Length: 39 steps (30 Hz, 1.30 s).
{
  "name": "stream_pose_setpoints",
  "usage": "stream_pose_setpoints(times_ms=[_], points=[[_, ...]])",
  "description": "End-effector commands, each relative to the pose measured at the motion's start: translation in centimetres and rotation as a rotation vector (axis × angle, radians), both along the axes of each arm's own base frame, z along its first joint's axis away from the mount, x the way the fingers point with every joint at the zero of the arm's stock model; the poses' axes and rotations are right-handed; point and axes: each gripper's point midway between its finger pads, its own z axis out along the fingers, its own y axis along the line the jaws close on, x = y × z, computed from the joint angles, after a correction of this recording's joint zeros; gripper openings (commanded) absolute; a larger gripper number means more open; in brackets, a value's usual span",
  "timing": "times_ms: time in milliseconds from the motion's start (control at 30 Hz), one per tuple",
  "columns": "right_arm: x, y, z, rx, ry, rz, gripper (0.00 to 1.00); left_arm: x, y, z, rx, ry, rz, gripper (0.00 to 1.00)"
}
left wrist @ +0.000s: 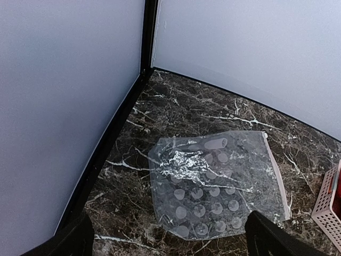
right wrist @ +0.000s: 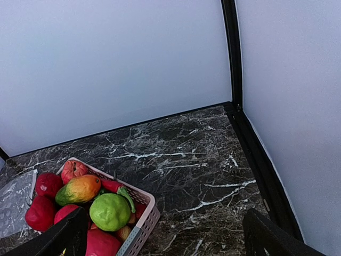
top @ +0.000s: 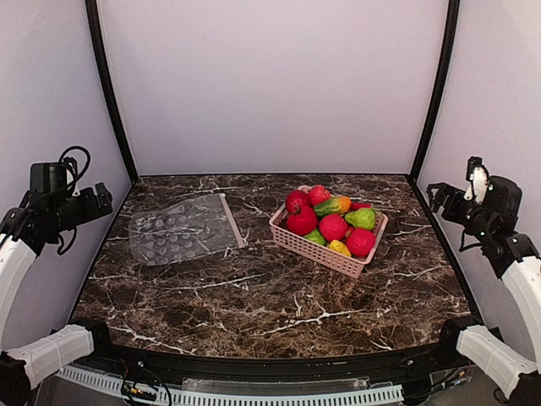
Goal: Place the food in the zip-top bag and seal the zipper
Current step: Pick up the zipper food storage bag at the center of the board.
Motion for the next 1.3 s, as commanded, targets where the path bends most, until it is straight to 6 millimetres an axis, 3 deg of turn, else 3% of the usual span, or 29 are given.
stream_pose_setpoints(times_ms=[0, 167, 333, 500, 667, 900, 1267], points=[[-0.2, 0.8, -0.2, 0.029, 0.064, 0.047, 0.99, -1.5, -0.6, -2.8, -0.002, 0.129, -0.038, 1.0], [0.3, 1.0, -0.9, 0.035, 0.127, 0.055, 0.99, -2.4, -0.5, -2.6, 0.02, 0.15, -0.046, 1.0], [0.4, 0.0, -0.2, 0.107, 0.128, -0.03, 0.99, -2.3, -2.9, -3.7, -0.045, 0.174, -0.176, 1.0], [0.0, 0.4, 1.0, 0.129, 0.106, -0.009, 0.99, -0.9, -4.0, -8.0, -0.143, 0.282, -0.177, 1.0], [-1.1, 2.3, 2.7, 0.089, 0.015, 0.118, 0.99, 1.0, -4.7, -11.9, -0.223, 0.33, -0.16, 1.0], [-1.6, 3.3, 1.0, 0.104, 0.076, 0.177, 0.99, 3.0, -5.0, -18.3, -0.281, 0.447, -0.111, 1.0], [-2.2, 4.6, 0.4, 0.125, 0.083, 0.25, 0.99, 3.7, -3.6, -22.8, -0.254, 0.523, -0.015, 1.0]])
